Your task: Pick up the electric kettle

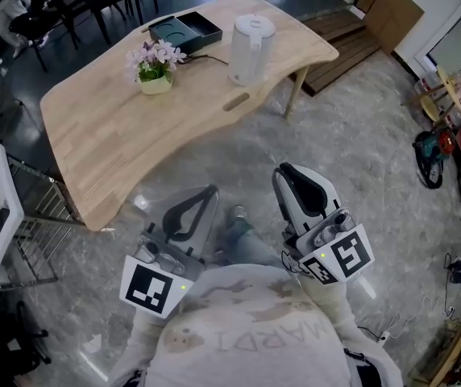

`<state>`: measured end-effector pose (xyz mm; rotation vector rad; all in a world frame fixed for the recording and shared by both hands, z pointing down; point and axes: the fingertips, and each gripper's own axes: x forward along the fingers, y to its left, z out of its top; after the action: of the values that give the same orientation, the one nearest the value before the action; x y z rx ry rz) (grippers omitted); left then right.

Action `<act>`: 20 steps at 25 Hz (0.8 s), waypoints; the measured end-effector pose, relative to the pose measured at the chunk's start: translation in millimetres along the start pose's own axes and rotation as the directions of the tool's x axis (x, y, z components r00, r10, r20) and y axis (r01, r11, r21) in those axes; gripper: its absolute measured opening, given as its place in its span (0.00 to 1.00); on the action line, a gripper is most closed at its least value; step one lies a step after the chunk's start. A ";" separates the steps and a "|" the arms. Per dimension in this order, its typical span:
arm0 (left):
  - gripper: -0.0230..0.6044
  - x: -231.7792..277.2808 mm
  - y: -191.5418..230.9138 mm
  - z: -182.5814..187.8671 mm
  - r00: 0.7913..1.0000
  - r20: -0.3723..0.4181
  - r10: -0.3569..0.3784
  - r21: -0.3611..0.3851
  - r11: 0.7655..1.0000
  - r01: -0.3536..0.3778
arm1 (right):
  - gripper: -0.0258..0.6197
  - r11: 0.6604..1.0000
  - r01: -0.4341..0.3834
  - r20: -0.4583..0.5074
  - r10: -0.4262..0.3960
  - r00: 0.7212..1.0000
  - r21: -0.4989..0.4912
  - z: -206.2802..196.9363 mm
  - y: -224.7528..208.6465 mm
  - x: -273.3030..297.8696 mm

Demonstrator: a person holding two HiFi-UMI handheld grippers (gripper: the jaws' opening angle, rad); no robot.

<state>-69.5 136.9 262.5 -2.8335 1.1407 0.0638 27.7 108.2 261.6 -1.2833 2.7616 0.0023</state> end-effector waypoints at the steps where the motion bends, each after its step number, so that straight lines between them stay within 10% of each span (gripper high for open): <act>1: 0.06 3.9 2.9 -0.2 1.000 0.003 -0.001 0.000 1.000 0.001 | 0.08 1.000 0.000 0.000 0.000 1.000 -0.001 -0.2 -4.1 4.1; 20: 0.06 106.0 80.4 -12.0 0.999 -0.020 0.044 -0.017 0.999 -0.044 | 0.20 0.997 -0.073 -0.120 0.077 0.990 0.037 -48.6 -116.5 116.8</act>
<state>-48.7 5.0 261.7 -2.8303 1.2125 0.0489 37.5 -58.1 304.3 -1.2103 2.8972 -0.1185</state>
